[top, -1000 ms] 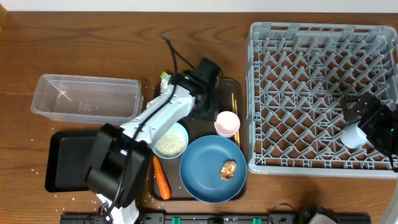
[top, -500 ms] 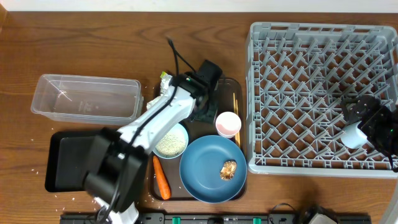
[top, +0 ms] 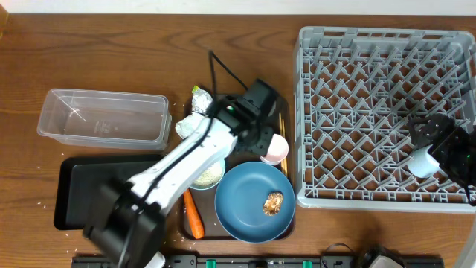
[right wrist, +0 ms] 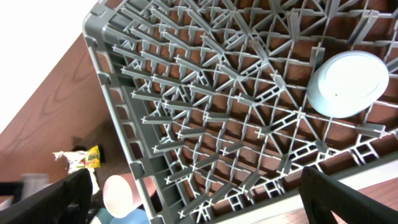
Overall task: Sort waste into correct bins and load items into the dishwasher rack
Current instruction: 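Grasp pink cup with left gripper and lift it, then hand pink cup from left gripper to right gripper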
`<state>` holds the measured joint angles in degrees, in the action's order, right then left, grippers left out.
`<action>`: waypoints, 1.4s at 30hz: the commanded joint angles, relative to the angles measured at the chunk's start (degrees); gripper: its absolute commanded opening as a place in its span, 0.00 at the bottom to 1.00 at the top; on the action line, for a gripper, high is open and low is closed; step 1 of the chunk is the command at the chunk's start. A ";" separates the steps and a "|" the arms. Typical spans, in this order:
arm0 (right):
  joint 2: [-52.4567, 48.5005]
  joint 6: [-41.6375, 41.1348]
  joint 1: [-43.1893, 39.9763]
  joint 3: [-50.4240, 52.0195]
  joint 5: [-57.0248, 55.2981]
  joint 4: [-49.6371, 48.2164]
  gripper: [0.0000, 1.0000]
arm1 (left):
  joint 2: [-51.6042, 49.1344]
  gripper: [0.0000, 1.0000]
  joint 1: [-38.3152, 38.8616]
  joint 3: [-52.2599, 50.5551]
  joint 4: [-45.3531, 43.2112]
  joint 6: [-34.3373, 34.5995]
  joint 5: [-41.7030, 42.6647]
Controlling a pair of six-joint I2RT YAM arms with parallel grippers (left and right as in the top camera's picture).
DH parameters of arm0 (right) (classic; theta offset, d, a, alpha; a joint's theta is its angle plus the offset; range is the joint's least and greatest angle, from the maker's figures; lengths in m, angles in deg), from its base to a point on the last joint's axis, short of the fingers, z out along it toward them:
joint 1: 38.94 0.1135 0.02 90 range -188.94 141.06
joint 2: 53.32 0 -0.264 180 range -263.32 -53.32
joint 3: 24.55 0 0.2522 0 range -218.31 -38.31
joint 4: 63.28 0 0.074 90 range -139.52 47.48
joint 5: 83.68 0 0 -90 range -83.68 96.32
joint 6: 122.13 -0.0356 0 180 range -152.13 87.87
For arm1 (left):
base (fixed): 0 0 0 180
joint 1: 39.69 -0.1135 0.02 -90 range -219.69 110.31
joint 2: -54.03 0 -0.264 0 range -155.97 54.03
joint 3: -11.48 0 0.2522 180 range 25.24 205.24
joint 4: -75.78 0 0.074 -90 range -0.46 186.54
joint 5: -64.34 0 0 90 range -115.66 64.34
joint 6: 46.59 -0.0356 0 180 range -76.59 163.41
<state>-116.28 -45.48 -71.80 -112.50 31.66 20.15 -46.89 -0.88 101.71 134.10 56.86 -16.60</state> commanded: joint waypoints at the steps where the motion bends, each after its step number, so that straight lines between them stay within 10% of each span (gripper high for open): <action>1: -0.07 0.79 0.26 0.13 -0.50 0.20 0.99 | -3.30 0.54 1.18 -1.03 -0.61 -0.09 3.41; 5: -0.07 0.79 0.26 0.13 -0.48 0.22 0.99 | -4.68 0.43 1.95 -1.03 -1.90 -0.13 3.28; 7: -0.07 0.76 0.26 0.13 -0.48 0.22 0.99 | -4.68 0.06 1.86 -1.03 -2.25 -0.09 1.88; 18: -0.04 6.82 0.33 0.13 6.64 0.39 0.99 | 4.37 0.06 -6.47 2.43 4.90 -0.15 0.15; 32: 0.39 15.76 9.77 0.13 30.97 -4.79 0.93 | 18.73 0.06 -33.86 2.43 1.62 -16.63 70.31; 42: 0.37 15.56 32.09 0.13 38.75 -22.29 0.93 | 18.75 0.06 -33.97 2.43 1.42 -13.81 81.05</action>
<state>-116.26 -31.01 -45.05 -112.42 65.10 0.54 -28.20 -34.91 103.06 135.60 42.17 58.21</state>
